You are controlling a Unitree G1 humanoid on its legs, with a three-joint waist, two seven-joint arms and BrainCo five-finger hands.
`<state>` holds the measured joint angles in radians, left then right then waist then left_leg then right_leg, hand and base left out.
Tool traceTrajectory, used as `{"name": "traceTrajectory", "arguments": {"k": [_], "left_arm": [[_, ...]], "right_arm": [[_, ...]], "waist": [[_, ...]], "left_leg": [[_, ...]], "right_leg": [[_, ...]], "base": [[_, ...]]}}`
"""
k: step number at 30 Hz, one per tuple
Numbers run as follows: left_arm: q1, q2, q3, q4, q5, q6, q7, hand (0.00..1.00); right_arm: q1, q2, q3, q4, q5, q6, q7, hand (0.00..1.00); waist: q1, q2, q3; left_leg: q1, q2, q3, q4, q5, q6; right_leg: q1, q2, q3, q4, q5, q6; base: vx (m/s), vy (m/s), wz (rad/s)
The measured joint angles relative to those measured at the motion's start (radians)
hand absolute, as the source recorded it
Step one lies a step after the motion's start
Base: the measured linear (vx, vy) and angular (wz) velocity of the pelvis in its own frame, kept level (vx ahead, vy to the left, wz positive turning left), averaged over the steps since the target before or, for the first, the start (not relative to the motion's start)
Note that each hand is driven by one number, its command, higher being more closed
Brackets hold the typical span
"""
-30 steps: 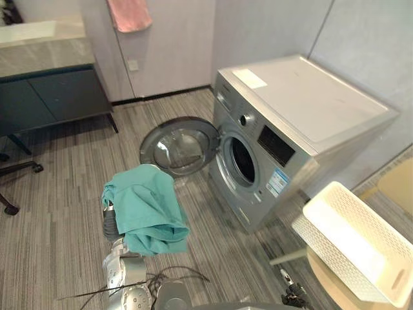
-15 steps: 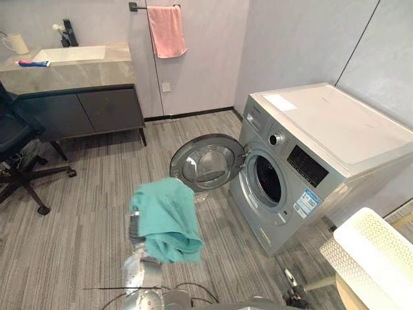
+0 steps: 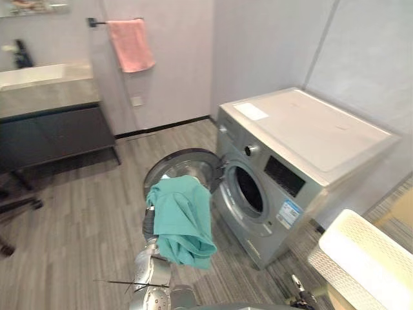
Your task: Pick up the laundry basket with both hands and put the clothes into the washing machine.
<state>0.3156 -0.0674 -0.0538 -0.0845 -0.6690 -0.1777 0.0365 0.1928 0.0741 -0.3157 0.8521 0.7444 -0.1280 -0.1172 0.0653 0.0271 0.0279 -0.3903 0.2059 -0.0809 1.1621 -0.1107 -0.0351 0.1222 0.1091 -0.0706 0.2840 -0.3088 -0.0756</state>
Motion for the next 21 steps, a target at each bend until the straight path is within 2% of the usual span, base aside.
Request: {"name": "traceTrajectory", "arguments": {"k": [1,2,3,4,5,6,7,8,9,10,12,13,14,16,18,21], "left_arm": [[0.0,0.0,0.002,-0.001,0.0,0.0,0.004,1.0],[0.0,0.0,0.007,-0.002,0.0,0.0,0.006,1.0],[0.002,0.0,0.009,-0.002,0.0,0.0,0.009,1.0],[0.008,0.0,0.014,-0.007,0.0,0.0,0.009,1.0],[0.015,0.0,0.015,-0.01,0.0,0.0,0.009,1.0],[0.023,-0.001,0.016,-0.012,0.0,0.0,0.009,1.0],[0.024,-0.001,0.012,-0.013,0.001,0.001,0.009,1.0],[0.026,-0.001,0.009,-0.015,0.001,0.0,0.007,1.0],[0.027,0.002,0.027,-0.015,0.0,0.003,0.004,1.0],[0.032,0.003,0.038,-0.02,0.0,0.001,0.004,1.0],[0.027,0.016,0.011,-0.021,0.001,0.007,0.003,1.0],[0.024,0.033,-0.02,-0.026,0.001,0.008,-0.002,1.0],[0.018,0.038,-0.03,-0.026,0.001,0.008,-0.007,1.0],[0.008,0.04,-0.042,-0.027,0.001,0.007,-0.012,1.0],[0.006,0.041,-0.055,-0.027,0.003,0.006,-0.012,1.0],[0.005,0.029,-0.071,-0.025,0.006,0.006,-0.011,1.0]], "right_arm": [[0.002,0.001,0.019,-0.017,-0.001,-0.001,-0.008,0.0],[0.001,0.001,0.027,-0.023,-0.001,-0.001,-0.01,0.0],[0.0,0.002,0.049,-0.035,-0.002,-0.001,-0.012,0.0],[0.0,0.001,0.067,-0.044,-0.011,0.0,-0.012,0.0],[-0.001,0.001,0.071,-0.046,-0.012,0.0,-0.011,0.0],[0.003,0.001,0.07,-0.046,-0.035,0.0,-0.012,0.0],[0.015,0.0,0.068,-0.049,-0.056,0.0,-0.012,0.0],[0.021,-0.005,0.067,-0.056,-0.073,-0.001,-0.012,0.0],[0.012,-0.005,0.081,-0.034,-0.092,0.016,-0.01,0.0],[0.013,-0.004,0.098,-0.032,-0.11,0.031,-0.006,0.0],[0.017,-0.001,0.08,-0.033,-0.115,0.025,-0.004,0.0],[0.022,-0.001,0.065,-0.033,-0.115,0.022,-0.003,0.0],[0.024,-0.001,0.058,-0.032,-0.115,0.023,0.0,0.0],[0.034,-0.001,0.053,-0.031,-0.109,0.026,0.013,0.0],[0.042,-0.002,0.052,-0.031,-0.109,0.03,0.019,0.0],[0.048,-0.005,0.016,-0.043,-0.111,0.033,0.03,0.0]], "waist": [[0.007,-0.006,-0.004],[0.007,-0.006,-0.005],[0.008,-0.01,-0.006],[0.009,-0.014,-0.007],[0.011,-0.017,-0.006],[0.017,-0.019,-0.008],[0.029,-0.008,-0.012],[0.031,0.004,-0.019],[0.028,-0.013,-0.019],[0.032,-0.059,-0.027],[0.013,-0.083,-0.031],[0.004,-0.085,-0.033],[0.004,-0.083,-0.033],[0.011,-0.079,-0.036],[0.008,-0.072,-0.043],[0.004,-0.035,-0.034]], "left_leg": [[-0.01,-0.002,-0.006,-0.035,-0.057,0.004],[-0.016,-0.007,-0.019,-0.07,-0.079,0.001],[-0.013,-0.026,-0.059,-0.189,-0.109,0.004],[-0.006,-0.046,-0.113,-0.345,-0.112,0.008],[0.008,-0.057,-0.146,-0.429,-0.111,0.007],[0.047,-0.077,-0.239,-0.592,-0.102,-0.005],[0.088,-0.08,-0.316,-0.686,-0.076,-0.036],[0.097,-0.071,-0.328,-0.706,-0.062,-0.105],[0.095,-0.086,-0.267,-0.659,-0.096,-0.161],[0.101,-0.107,-0.216,-0.647,-0.109,-0.142],[0.091,-0.137,-0.193,-0.625,-0.125,-0.114],[0.093,-0.156,-0.174,-0.623,-0.134,-0.097],[0.096,-0.161,-0.156,-0.624,-0.137,-0.088],[0.112,-0.174,-0.111,-0.634,-0.143,-0.065],[0.15,-0.184,-0.049,-0.673,-0.136,-0.042],[0.231,-0.171,0.034,-0.737,-0.122,-0.013]], "right_leg": [[0.0,-0.006,0.048,0.006,0.0,0.0],[-0.003,-0.009,0.073,0.008,-0.002,-0.002],[-0.004,-0.023,0.118,0.008,-0.009,0.002],[-0.005,-0.041,0.166,0.008,-0.016,0.018],[-0.006,-0.052,0.191,0.011,-0.021,0.029],[-0.007,-0.074,0.241,0.016,-0.033,0.058],[-0.004,-0.083,0.291,0.018,-0.056,0.095],[0.0,-0.082,0.316,0.019,-0.067,0.11],[0.007,-0.119,0.359,0.014,-0.077,0.128],[0.009,-0.162,0.397,-0.002,-0.05,0.154],[0.007,-0.196,0.401,-0.023,0.014,0.181],[-0.007,-0.222,0.404,-0.026,0.057,0.206],[-0.008,-0.234,0.406,-0.024,0.072,0.219],[-0.026,-0.261,0.435,-0.006,0.1,0.225],[-0.087,-0.28,0.451,0.081,0.143,0.236],[-0.203,-0.286,0.352,0.263,0.23,0.2]], "base": [[0.11,0.136,-0.94],[0.13,0.184,-1.28],[0.22,0.299,-1.18],[0.23,0.289,-1.18],[0.32,0.396,-1.21],[0.25,0.381,-1.27],[0.24,0.406,-1.27],[0.22,0.422,-1.13],[0.25,0.4,-1.07],[0.24,0.374,-0.88],[0.2,0.345,-0.34],[0.18,0.394,-0.17],[0.13,0.305,-0.27],[0.09,0.272,-0.58],[0.05,0.235,-0.77],[0.02,0.187,-0.72]]}}
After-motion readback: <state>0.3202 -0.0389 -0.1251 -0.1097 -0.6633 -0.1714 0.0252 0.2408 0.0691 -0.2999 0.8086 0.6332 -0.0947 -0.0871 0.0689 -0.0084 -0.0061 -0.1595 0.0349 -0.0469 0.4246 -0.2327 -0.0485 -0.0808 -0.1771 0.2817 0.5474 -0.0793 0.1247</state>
